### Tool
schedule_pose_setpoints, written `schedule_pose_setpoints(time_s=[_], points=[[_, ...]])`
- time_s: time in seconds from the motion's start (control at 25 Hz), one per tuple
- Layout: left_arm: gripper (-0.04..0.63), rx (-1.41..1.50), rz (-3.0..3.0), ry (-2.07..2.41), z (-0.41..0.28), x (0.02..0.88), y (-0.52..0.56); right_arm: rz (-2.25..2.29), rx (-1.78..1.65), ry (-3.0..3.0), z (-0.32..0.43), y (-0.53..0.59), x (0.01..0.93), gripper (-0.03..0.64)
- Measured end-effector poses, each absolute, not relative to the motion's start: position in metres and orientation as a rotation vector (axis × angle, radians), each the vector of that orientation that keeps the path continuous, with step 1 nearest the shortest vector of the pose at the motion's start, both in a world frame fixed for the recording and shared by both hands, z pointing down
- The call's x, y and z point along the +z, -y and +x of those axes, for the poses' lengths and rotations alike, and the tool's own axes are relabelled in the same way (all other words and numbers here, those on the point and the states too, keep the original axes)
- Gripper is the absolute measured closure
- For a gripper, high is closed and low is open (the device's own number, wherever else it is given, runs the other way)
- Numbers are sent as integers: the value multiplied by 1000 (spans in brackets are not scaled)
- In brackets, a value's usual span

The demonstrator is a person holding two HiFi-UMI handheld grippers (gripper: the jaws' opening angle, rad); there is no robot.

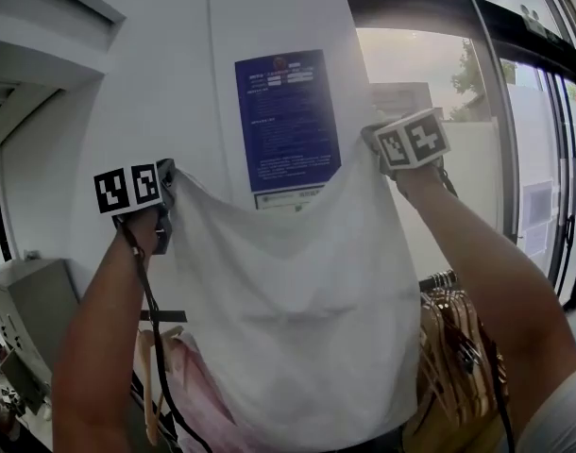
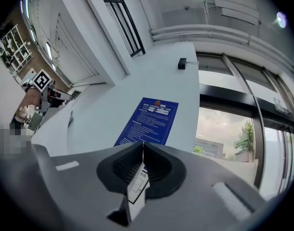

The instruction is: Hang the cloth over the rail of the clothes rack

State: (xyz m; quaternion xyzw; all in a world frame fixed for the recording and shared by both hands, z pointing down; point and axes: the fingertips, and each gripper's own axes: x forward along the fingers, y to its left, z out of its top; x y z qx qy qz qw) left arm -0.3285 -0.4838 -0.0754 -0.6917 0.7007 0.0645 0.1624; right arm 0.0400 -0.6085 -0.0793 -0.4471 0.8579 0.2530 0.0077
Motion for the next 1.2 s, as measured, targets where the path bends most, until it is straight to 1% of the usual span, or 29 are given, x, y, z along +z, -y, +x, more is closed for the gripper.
schedule_pose_setpoints(time_s=[0.2,0.48,0.6,0.76,0.84,0.92,1.2], points=[[586,147,-1896,-2121,-388,-66,557,-1452,728,-2725,39,712,-55,607],[584,50,-1993,-2215,-412,14,673,-1477,421,-2864,10,814,24,607],[584,23,-2026,-2238,-414,43,701,-1460,351,-2916,-4,829,46,607],[584,1,-2055,-2244,-415,63,721,-1467,361,-2963,-14,834,60,603],[584,5,-2064,-2243,-417,64,725,-1484,333,-2967,-15,838,65,581],[584,6,-2074,-2236,-416,65,727,-1505,287,-2975,-14,843,71,526],[584,46,-2100,-2215,-414,61,722,-1490,289,-2979,-16,839,66,520]])
